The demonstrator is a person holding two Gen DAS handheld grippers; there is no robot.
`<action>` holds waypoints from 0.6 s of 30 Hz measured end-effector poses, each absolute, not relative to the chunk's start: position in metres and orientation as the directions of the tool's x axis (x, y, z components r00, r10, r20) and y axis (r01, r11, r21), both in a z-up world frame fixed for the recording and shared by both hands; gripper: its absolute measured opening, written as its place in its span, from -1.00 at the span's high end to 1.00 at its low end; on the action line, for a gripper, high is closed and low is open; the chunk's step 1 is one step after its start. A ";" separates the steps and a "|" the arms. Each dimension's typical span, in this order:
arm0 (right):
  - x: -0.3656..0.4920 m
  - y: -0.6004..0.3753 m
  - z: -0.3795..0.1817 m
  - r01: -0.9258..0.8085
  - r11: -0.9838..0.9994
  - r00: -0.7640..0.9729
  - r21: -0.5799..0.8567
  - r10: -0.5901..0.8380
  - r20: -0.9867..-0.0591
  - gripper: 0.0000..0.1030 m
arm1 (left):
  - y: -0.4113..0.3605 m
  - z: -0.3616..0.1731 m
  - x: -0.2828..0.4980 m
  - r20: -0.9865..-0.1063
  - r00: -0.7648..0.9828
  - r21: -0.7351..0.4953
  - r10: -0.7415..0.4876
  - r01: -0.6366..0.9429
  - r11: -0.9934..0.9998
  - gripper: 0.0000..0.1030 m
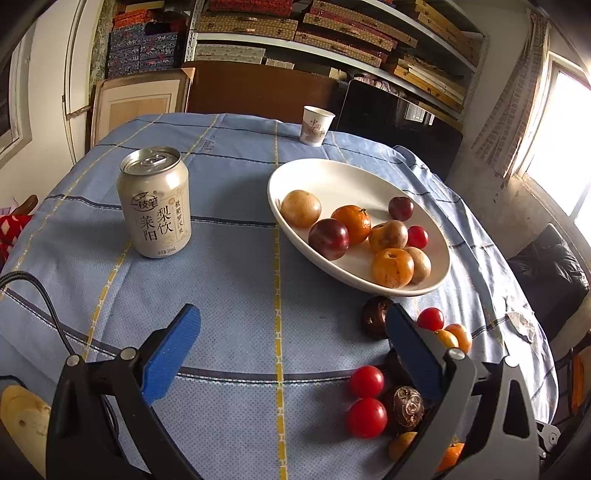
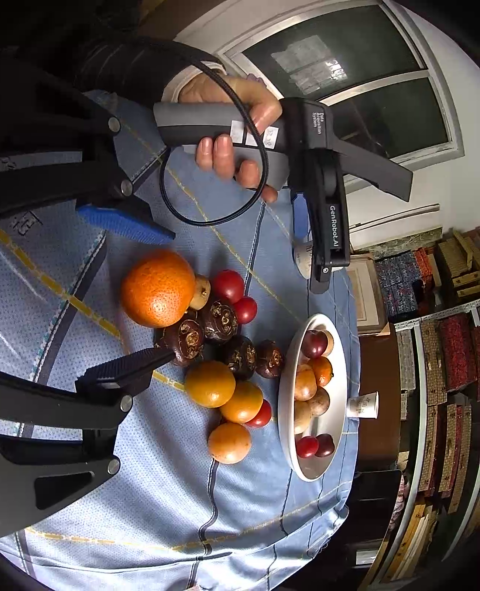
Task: Organize fruits
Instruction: 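Grasp the tangerine from the pile with the right tool, then grasp a red tomato with the left tool while the right tool holds the tangerine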
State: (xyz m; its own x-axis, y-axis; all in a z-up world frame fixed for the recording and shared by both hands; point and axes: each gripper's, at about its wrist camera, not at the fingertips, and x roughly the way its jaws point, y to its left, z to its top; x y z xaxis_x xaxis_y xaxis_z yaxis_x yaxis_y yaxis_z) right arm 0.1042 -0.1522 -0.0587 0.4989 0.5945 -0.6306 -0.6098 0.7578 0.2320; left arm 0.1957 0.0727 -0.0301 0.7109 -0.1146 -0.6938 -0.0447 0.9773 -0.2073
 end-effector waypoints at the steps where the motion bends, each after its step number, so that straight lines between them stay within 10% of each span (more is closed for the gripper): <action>1: 0.105 -0.151 -0.060 -0.610 0.759 0.496 0.227 0.589 -0.637 -0.12 | 0.073 -0.030 0.196 -0.695 0.709 -0.213 -0.121 -0.042 0.976 -0.91; 10: 0.101 -0.141 -0.063 -0.632 0.754 0.497 0.180 0.572 -0.652 0.12 | 0.073 -0.031 0.197 -0.701 0.702 -0.213 -0.125 -0.039 0.976 -0.91; 18: 0.120 -0.204 -0.060 -0.526 0.701 0.523 0.481 0.713 -0.467 0.12 | 0.067 -0.041 0.197 -0.761 0.592 -0.226 -0.267 0.143 0.963 -0.91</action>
State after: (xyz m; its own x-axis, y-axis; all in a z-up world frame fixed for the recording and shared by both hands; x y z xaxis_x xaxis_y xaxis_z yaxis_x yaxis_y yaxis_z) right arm 0.1197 -0.2043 -0.0595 0.5230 0.7129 -0.4672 -0.5263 0.7013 0.4809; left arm 0.1968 0.0670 -0.0415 0.5920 -0.2667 -0.7606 0.1433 0.9635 -0.2262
